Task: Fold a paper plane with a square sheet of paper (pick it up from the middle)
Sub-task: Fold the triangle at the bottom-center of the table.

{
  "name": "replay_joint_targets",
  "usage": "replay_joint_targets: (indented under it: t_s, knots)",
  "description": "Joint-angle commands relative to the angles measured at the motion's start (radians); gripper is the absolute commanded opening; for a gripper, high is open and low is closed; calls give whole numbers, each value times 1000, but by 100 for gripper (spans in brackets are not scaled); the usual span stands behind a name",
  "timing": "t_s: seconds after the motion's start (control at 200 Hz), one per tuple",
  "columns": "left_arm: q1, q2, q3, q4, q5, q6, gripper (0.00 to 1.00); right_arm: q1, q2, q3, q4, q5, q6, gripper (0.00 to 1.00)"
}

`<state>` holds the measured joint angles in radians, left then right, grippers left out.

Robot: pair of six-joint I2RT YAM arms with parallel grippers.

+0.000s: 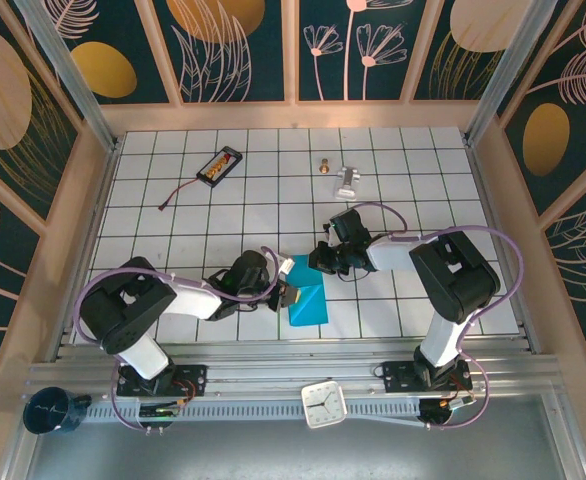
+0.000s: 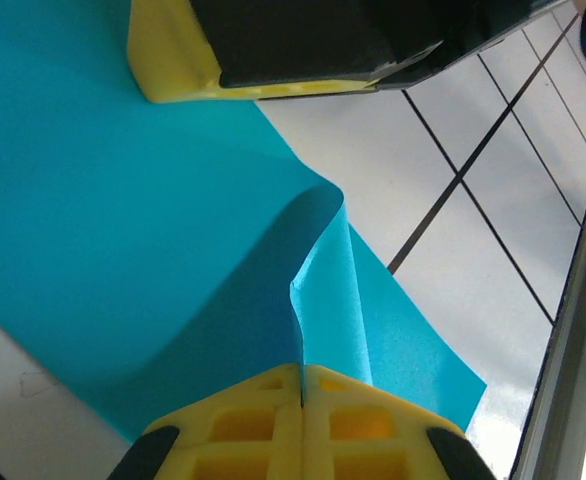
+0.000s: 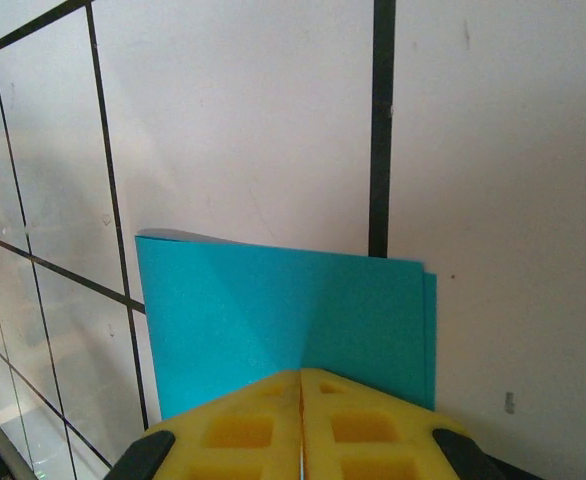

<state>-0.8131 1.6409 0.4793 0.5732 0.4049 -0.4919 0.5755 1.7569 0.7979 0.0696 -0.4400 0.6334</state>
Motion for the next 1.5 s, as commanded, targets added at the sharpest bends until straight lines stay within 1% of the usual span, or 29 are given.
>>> replay_joint_targets:
  t_s: [0.0, 0.285, 0.44, 0.801, 1.066, 1.231, 1.496]
  knots:
    - [11, 16, 5, 31, 8, -6, 0, -3, 25, -2, -63, 44, -18, 8]
    - [16, 35, 26, -5, 2, 19, 0, -2, 24, -3, -63, 43, -18, 8]
    - [16, 40, 31, -9, -6, 22, 0, -2, 24, -7, -59, 44, -17, 8]
    - [16, 56, 42, -4, 20, 19, 0, 2, 27, -6, -57, 43, -15, 8]
    - [17, 47, 27, -15, 2, 19, 0, 1, 27, -2, -60, 46, -18, 8]
    - [16, 37, 17, -12, 5, 6, 0, 2, 26, -5, -57, 46, -17, 8]
    - [16, 29, -17, 57, 43, -53, 2, 1, 25, -6, -55, 47, -15, 8]
